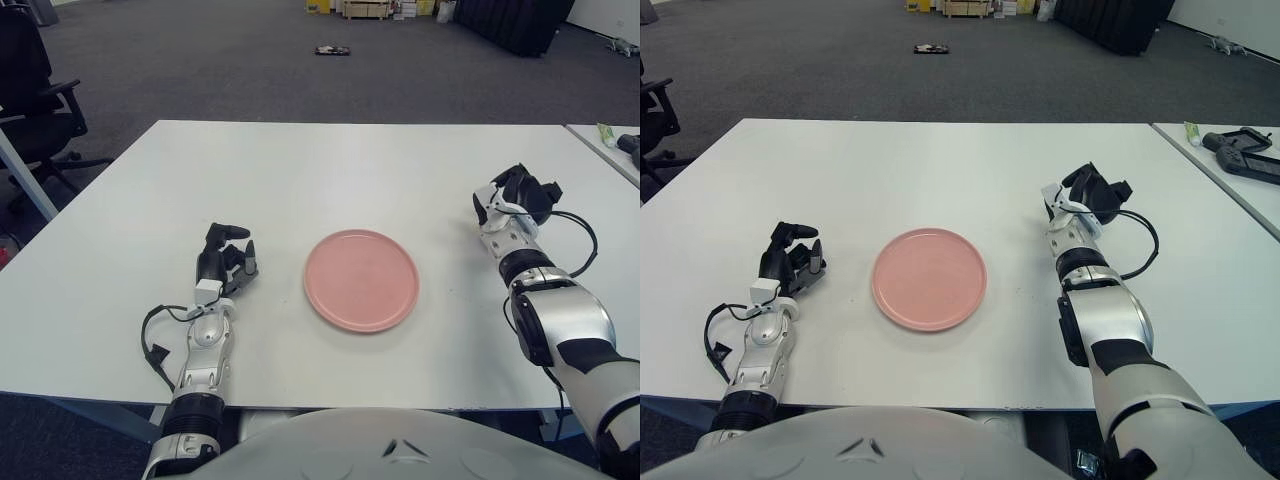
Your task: Put the apple into the plate.
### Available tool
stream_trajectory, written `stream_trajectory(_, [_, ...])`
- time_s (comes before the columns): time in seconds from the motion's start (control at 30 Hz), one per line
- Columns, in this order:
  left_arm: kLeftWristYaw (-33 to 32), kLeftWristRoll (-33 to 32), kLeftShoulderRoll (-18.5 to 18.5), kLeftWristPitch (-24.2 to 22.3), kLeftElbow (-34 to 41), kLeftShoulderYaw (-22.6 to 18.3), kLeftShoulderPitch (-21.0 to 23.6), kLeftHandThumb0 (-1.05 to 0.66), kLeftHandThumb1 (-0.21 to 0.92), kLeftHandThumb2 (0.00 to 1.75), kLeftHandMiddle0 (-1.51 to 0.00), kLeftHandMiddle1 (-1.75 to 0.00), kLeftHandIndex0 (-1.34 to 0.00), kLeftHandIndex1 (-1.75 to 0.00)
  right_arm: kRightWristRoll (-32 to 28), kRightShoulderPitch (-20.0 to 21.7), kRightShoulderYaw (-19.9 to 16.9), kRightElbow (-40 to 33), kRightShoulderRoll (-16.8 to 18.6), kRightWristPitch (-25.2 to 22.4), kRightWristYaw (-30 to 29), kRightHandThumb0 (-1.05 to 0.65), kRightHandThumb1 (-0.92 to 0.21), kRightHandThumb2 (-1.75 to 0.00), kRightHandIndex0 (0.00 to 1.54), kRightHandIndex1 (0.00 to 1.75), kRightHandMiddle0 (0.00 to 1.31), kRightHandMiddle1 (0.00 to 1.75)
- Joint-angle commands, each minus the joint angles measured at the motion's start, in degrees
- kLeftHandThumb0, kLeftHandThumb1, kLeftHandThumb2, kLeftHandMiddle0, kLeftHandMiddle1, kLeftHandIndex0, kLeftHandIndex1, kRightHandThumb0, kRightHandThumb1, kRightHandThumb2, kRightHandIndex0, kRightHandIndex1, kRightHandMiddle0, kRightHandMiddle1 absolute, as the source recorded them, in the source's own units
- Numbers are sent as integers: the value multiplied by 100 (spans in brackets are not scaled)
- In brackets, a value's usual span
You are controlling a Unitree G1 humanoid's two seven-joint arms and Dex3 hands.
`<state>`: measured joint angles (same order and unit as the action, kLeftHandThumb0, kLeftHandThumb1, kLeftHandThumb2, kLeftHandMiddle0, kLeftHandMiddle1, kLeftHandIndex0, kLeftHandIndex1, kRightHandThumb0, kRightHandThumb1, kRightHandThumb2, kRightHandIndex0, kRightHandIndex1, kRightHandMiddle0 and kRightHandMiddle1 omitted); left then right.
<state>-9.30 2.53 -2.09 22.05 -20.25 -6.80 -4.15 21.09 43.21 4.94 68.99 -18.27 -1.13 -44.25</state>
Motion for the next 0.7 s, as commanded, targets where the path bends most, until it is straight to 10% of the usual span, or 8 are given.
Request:
stream_trajectory(0.0, [30, -36, -5, -116, -226, -36, -55, -39, 62, 94, -80, -175, -38, -175, -33, -68, -42, -202, 38, 237, -237, 0, -1, -163, 89, 162, 61, 175])
stream_trajectory(0.67, [21, 6, -49, -123, -232, -36, -48, -39, 63, 93, -84, -175, -38, -175, 44, -697, -153, -1782, 17, 703, -633, 0, 0, -165, 89, 164, 61, 175])
